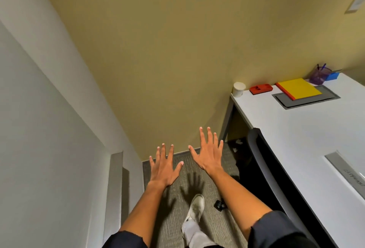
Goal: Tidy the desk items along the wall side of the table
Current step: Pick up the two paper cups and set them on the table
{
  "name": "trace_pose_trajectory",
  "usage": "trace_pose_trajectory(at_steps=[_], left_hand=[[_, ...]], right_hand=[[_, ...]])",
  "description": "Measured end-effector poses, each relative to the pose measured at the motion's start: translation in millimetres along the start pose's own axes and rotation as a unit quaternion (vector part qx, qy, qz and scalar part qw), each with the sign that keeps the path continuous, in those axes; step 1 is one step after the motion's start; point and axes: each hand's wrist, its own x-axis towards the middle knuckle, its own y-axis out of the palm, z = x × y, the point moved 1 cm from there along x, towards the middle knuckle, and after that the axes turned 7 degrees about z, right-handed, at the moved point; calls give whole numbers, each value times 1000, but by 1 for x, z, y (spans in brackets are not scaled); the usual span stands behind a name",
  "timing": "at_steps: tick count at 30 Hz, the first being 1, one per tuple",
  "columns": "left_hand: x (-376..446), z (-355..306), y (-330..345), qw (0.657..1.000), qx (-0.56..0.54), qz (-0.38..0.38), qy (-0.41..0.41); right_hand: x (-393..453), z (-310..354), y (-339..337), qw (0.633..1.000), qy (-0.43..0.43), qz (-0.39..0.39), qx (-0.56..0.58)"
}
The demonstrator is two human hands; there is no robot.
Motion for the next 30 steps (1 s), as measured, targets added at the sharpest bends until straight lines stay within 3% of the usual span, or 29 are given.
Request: trace_pose_trajectory(at_steps=[10,22,26,30], left_hand=[[189,-63,-61,997,9,40,68],[361,-179,-63,974,9,88,207],[413,-216,-61,953,-93,169,233],[461,-244,-55,941,-154,188,235]], right_hand=[[176,-30,-38,991,115,2,69],[288,-132,-89,948,275,-36,157],[318,-170,-93,931,285,-45,225],[354,-199,-95,894,301,-41,330]])
